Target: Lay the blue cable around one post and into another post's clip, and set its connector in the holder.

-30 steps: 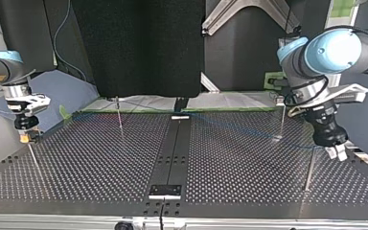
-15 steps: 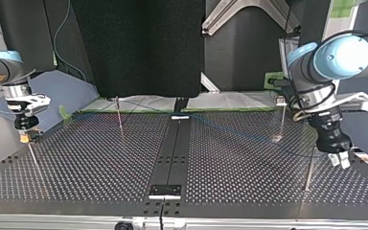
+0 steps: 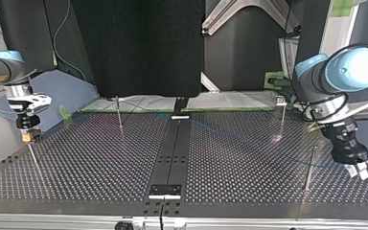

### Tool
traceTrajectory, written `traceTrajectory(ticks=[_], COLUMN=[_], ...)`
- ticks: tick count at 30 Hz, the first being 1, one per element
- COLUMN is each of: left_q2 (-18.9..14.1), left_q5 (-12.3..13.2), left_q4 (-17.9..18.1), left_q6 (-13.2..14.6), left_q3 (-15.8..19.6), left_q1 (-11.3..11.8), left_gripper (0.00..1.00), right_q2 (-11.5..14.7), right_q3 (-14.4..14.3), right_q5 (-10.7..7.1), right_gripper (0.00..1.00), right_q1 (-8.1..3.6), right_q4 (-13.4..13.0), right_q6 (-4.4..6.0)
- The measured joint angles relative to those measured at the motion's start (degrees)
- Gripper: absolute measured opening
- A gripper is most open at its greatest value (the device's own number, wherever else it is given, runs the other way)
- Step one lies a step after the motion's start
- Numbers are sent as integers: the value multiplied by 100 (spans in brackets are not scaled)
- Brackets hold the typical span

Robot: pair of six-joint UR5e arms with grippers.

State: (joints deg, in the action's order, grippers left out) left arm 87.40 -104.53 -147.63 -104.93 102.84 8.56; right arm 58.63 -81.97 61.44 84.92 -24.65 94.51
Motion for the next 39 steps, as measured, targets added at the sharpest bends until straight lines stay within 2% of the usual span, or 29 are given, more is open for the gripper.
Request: traceTrajectory(ticks=[6, 11, 19, 32, 39], left_q2=[28, 194, 465, 527, 534], left_q5=[215, 475, 795, 755, 706], left_q4=[-14, -18, -22, -47, -33], left_q6=[-189, -223, -213, -248, -359], left_q3=[-187, -204, -207, -205, -205], left_q1=[286, 530, 545, 514, 577], left_gripper=[44, 44, 44, 44, 44], right_q2=[-4, -5, -10, -10, -12], right_q3=[0, 0, 0, 5, 2], right_q5=[0, 7, 7, 0, 0], right_gripper=[80, 80, 80, 80, 80], right_q1=[-1, -1, -3, -4, -3], right_q4=[-2, 0, -34, -59, -53], right_q6=[-1, -1, 17, 34, 35])
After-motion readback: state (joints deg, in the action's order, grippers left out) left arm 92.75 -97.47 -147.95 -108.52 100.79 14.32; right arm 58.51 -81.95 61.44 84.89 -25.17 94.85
